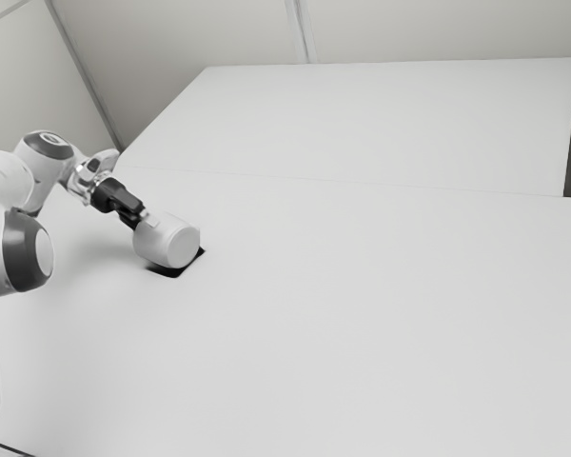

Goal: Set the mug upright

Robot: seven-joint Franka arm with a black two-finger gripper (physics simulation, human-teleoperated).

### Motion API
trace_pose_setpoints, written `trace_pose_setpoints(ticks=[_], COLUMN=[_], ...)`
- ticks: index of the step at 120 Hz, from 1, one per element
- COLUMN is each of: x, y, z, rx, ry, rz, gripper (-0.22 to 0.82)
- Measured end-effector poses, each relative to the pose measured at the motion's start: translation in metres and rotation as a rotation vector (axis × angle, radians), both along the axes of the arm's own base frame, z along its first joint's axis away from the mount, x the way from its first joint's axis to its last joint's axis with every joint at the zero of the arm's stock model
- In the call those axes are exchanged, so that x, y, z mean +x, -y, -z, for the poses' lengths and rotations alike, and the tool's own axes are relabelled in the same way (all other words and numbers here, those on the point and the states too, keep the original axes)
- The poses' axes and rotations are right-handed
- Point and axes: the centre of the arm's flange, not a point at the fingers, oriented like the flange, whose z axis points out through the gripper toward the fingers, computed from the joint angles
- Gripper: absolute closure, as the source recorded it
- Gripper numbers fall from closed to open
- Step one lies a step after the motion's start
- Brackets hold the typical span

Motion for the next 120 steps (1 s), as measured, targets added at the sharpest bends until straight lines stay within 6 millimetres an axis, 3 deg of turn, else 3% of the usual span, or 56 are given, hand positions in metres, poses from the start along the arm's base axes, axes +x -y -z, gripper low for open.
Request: trace_pose_setpoints(ticks=[19,38,59,72,79,86,94,120], x=[-0.002,-0.003,-0.004,-0.004,-0.002,0.000,-0.002,-0.016], y=[-0.001,0.004,0.009,0.009,0.016,0.032,0.054,0.124], z=[-0.001,0.004,0.003,-0.018,-0.042,-0.078,-0.100,-0.111], rx=[-0.008,-0.047,-0.095,-0.087,-0.061,0.000,0.087,0.534], ry=[-0.007,-0.015,-0.015,0.001,0.019,0.037,0.023,-0.064], rz=[-0.007,-0.020,-0.047,-0.059,-0.058,-0.053,-0.068,-0.155], gripper=[0.48,0.66,0.75,0.77,0.77,0.78,0.78,0.79])
